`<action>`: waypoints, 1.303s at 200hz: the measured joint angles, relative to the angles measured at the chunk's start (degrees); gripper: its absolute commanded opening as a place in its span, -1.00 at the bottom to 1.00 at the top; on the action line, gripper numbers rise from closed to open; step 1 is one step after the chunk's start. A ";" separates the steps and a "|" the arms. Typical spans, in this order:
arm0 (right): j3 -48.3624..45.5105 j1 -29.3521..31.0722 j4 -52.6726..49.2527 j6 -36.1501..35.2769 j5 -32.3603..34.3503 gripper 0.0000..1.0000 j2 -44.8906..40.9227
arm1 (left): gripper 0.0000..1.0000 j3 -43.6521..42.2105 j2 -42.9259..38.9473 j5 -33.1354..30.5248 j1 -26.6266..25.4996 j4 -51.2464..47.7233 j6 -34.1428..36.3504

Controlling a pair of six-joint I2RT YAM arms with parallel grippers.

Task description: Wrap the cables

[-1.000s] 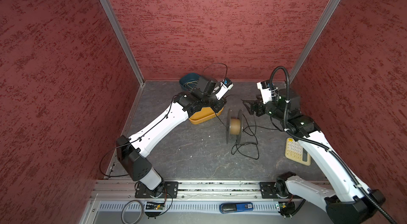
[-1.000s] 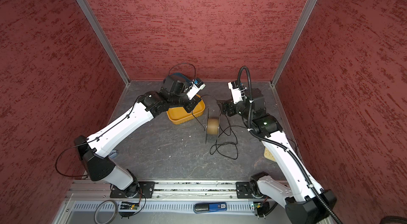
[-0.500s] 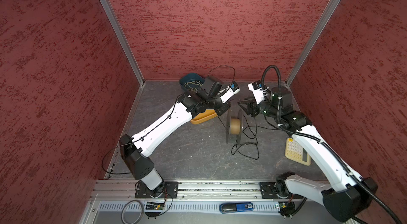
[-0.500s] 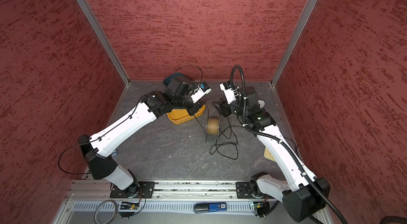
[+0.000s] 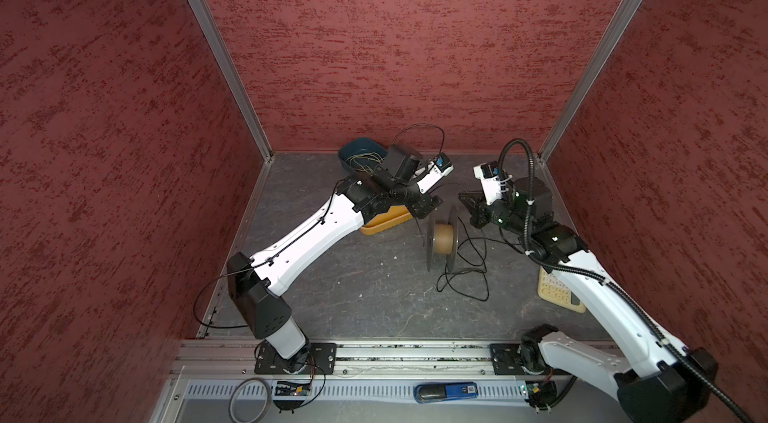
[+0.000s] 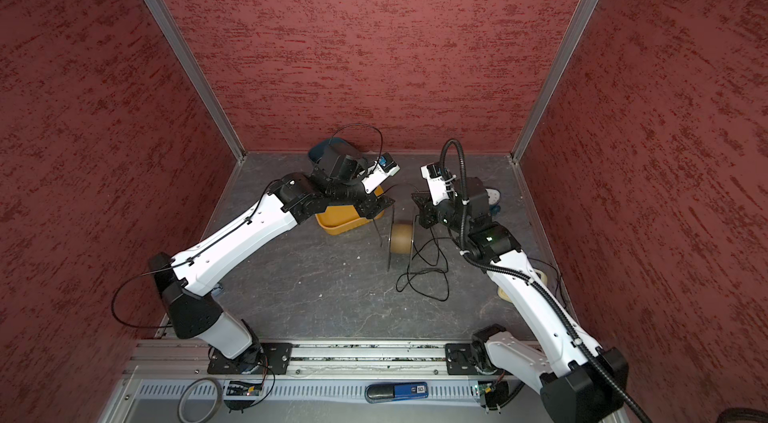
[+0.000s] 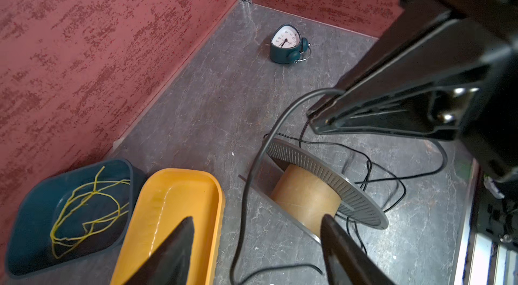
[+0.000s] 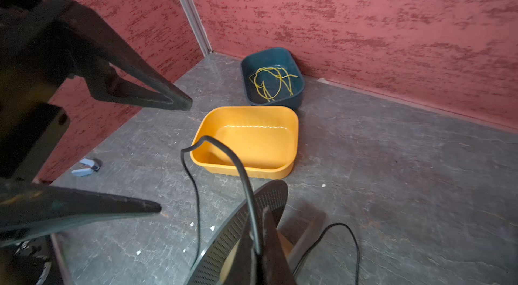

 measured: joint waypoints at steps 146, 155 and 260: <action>-8.92 -2.25 6.62 9.68 23.28 -1.00 -9.97 | 0.31 -27.43 -10.60 -4.15 -4.98 14.80 -29.11; -8.96 -2.29 6.62 9.79 23.93 -1.00 -10.10 | 0.29 -27.36 -9.88 -5.51 -6.23 15.76 -30.58; -9.77 -2.36 6.64 10.43 28.55 -1.00 -12.28 | -0.58 -19.08 3.89 -15.67 -10.54 12.59 -38.05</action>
